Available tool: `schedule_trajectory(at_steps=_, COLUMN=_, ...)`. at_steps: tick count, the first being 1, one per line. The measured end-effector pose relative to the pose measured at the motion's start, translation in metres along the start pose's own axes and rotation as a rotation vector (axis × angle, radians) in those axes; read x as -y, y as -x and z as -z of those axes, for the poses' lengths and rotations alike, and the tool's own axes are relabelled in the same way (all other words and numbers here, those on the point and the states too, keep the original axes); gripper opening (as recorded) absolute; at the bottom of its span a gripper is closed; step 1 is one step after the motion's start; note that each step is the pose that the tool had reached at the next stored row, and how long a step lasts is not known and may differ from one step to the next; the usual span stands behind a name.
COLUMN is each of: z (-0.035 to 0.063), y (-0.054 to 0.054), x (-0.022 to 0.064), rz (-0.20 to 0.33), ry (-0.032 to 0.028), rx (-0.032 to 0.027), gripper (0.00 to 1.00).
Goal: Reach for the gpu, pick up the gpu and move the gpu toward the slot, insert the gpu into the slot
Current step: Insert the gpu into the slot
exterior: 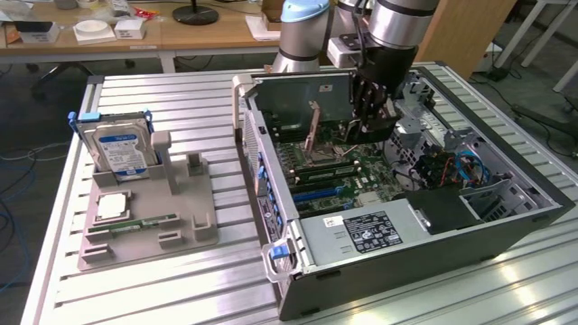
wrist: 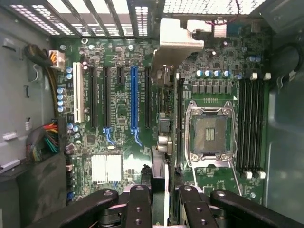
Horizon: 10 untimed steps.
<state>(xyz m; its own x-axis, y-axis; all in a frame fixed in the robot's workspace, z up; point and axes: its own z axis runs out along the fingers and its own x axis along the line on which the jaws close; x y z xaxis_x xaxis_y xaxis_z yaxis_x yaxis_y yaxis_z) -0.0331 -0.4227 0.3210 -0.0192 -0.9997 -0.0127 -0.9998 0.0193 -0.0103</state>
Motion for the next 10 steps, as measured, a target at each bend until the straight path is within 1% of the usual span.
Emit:
schedule_trajectory(at_steps=4, z=-0.0022, y=0.0, x=-0.0016, rz=-0.001, ry=-0.0002, rx=-0.0003, gripper=0.27)
schedule_trajectory(at_steps=8, z=-0.0044, y=-0.001, x=-0.0125, rz=-0.001, ry=-0.0001, rx=-0.0005, gripper=0.27)
schedule_trajectory(at_steps=10, z=-0.0054, y=-0.003, x=-0.0152, rz=-0.001, ry=-0.0002, rx=-0.0004, gripper=0.27)
